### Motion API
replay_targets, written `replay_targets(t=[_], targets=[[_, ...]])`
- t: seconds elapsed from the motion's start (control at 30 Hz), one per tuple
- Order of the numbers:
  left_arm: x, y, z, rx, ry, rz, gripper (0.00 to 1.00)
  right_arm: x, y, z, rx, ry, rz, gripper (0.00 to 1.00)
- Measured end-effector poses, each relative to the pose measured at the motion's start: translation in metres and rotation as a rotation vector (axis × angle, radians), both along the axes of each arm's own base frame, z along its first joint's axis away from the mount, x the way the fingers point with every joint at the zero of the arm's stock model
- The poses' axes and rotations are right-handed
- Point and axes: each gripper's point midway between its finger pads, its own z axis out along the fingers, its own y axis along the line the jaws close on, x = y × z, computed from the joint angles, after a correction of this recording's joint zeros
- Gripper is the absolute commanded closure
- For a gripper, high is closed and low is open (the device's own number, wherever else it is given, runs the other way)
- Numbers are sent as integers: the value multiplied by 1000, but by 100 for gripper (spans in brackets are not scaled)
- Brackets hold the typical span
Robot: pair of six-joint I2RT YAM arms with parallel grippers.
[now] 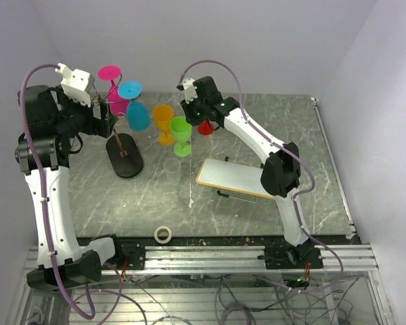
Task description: Place the wine glass upside down on the wine glass rack
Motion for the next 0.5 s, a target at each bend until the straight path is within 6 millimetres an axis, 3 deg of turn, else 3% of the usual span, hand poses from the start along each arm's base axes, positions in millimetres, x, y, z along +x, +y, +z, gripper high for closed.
replay_targets(t=[0.33, 0.5], targets=[[1, 0, -4, -2, 11, 0, 0, 1, -2, -12, -28, 12, -2, 82], [2, 0, -7, -4, 18, 0, 0, 2, -3, -14, -35, 11, 0, 94]])
